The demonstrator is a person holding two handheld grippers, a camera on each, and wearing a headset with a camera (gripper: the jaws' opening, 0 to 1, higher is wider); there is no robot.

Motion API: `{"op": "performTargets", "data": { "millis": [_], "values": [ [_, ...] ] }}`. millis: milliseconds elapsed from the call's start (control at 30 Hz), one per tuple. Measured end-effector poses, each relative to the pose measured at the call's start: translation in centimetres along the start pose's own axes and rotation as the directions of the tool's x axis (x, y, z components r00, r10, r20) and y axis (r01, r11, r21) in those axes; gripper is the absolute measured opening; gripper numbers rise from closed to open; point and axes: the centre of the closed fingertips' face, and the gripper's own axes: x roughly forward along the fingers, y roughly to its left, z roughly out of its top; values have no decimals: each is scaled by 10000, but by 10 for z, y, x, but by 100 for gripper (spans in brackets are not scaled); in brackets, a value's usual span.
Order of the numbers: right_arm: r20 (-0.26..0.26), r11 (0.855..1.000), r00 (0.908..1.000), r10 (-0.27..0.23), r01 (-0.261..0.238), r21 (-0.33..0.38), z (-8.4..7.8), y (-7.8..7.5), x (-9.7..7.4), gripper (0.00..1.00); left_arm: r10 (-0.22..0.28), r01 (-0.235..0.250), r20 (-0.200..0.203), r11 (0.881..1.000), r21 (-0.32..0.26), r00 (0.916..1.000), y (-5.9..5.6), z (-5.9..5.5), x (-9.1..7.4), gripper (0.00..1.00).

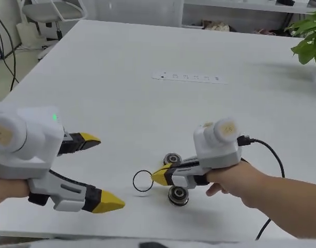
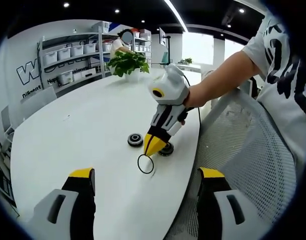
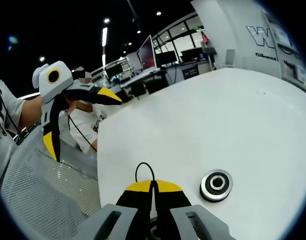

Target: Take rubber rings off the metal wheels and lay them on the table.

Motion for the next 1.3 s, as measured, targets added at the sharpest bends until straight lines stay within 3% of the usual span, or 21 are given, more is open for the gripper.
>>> {"op": "performTargets", "data": {
  "millis": [400, 600, 1300],
  "values": [
    [-148, 9995, 9997, -179, 175, -245, -8, -2, 0, 0, -60, 60, -108, 10000, -3, 9999, -3, -2, 0, 83],
    [-70, 9991, 9997, -219, 216, -372, -7, -4, -3, 7, -98, 98, -117, 10000, 12, 9999, -4, 0, 2, 82],
    [1323, 9985, 9912, 74, -2, -545, 23, 5, -30, 28, -200, 200, 38, 9997, 154, 9998, -4, 14, 6, 81]
  ]
}}
